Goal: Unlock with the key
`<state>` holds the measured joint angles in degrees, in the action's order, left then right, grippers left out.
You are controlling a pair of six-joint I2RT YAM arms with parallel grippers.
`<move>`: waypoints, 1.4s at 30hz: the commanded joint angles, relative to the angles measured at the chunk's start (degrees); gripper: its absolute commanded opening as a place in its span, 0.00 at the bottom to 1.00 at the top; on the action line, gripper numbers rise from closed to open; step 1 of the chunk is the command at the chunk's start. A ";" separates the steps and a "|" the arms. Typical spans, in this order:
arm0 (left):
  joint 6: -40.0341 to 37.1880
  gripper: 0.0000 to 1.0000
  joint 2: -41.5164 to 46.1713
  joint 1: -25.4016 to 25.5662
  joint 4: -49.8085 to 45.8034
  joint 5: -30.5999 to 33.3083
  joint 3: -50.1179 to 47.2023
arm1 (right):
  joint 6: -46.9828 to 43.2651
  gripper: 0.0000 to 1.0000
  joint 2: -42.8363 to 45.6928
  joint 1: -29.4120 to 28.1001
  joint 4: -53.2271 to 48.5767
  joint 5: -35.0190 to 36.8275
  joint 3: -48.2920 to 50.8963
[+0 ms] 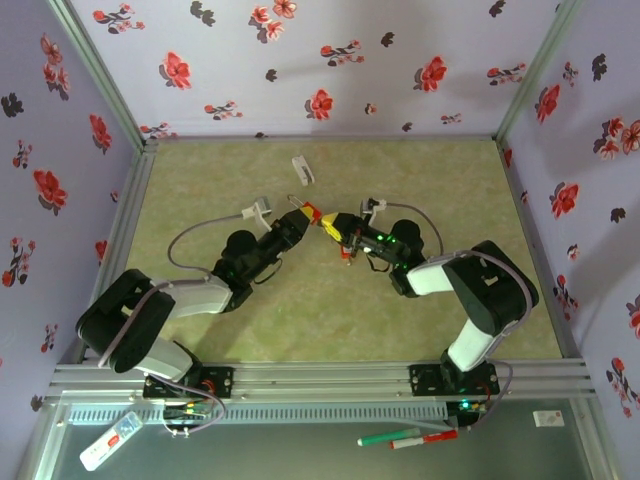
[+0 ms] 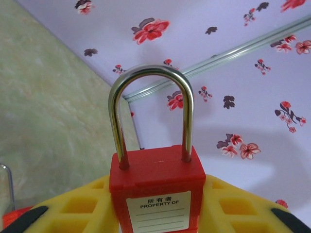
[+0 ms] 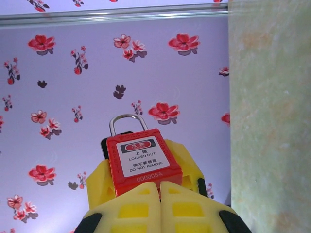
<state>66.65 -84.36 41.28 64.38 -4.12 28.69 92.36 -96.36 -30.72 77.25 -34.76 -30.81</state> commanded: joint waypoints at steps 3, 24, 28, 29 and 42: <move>-7.50 0.00 2.21 0.38 3.45 -6.18 -1.37 | 4.36 0.00 -0.33 2.44 2.11 5.81 -2.31; -43.37 0.00 12.85 4.60 -72.62 -2.20 21.15 | -36.90 0.58 26.77 5.46 -60.13 6.79 -4.30; -54.09 0.00 10.09 8.93 -82.31 -0.46 25.39 | -48.86 0.56 34.13 4.36 -72.88 6.12 -8.10; -55.36 0.00 9.76 9.55 -82.79 -0.45 25.75 | -50.56 0.55 34.66 4.14 -75.02 5.24 -8.83; -58.89 0.00 5.57 11.81 -86.60 -2.12 30.99 | -53.27 0.41 32.25 -5.40 -75.72 6.89 -7.69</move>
<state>10.07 -77.95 52.66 -20.49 -6.11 57.43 40.88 -63.31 -34.76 1.52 -29.04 -38.61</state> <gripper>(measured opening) 0.363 0.414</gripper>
